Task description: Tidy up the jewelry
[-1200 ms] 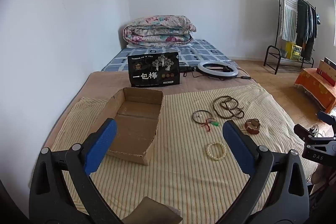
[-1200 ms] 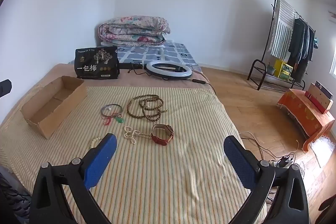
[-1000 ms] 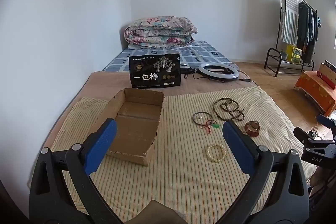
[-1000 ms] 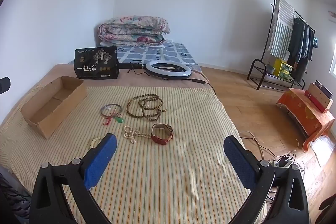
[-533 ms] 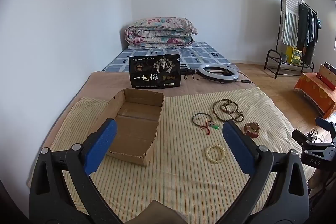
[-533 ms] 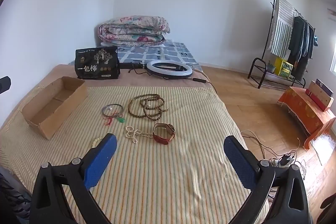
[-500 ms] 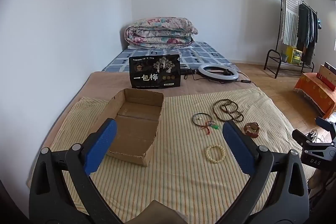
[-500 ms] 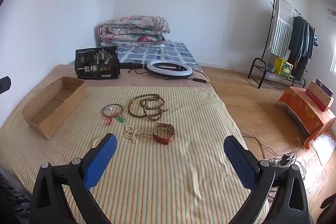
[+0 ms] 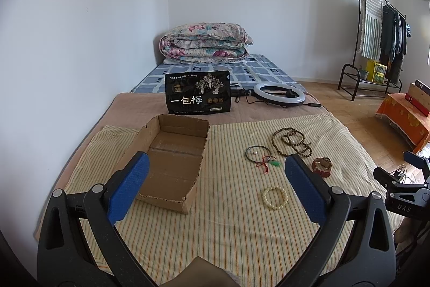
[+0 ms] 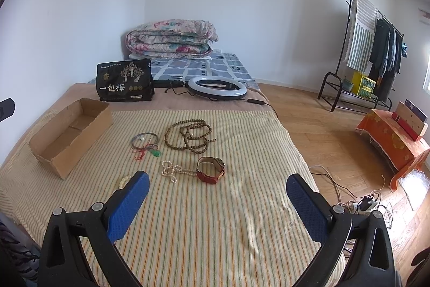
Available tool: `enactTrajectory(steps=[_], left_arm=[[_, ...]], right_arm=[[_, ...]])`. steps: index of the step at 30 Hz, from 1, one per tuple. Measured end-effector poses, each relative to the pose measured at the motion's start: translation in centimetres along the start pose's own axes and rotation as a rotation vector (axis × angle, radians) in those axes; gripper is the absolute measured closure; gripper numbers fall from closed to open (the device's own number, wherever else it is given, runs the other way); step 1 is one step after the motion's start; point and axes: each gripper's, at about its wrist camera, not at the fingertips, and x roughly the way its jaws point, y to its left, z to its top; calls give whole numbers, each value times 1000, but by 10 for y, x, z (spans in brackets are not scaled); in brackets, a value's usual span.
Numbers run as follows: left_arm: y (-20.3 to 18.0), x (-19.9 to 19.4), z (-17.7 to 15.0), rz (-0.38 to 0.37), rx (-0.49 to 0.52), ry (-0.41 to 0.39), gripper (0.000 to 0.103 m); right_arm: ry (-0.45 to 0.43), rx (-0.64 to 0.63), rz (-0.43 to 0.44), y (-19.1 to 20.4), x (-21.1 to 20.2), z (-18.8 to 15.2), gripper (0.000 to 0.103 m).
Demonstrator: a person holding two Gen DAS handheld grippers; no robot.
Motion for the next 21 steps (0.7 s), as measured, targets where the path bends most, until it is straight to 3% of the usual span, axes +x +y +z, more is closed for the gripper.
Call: enactTrajectory(steps=[21], left_arm=[[0, 0, 1, 0, -4, -3, 1]], right_arm=[[5, 5, 6, 0, 1, -2, 0]])
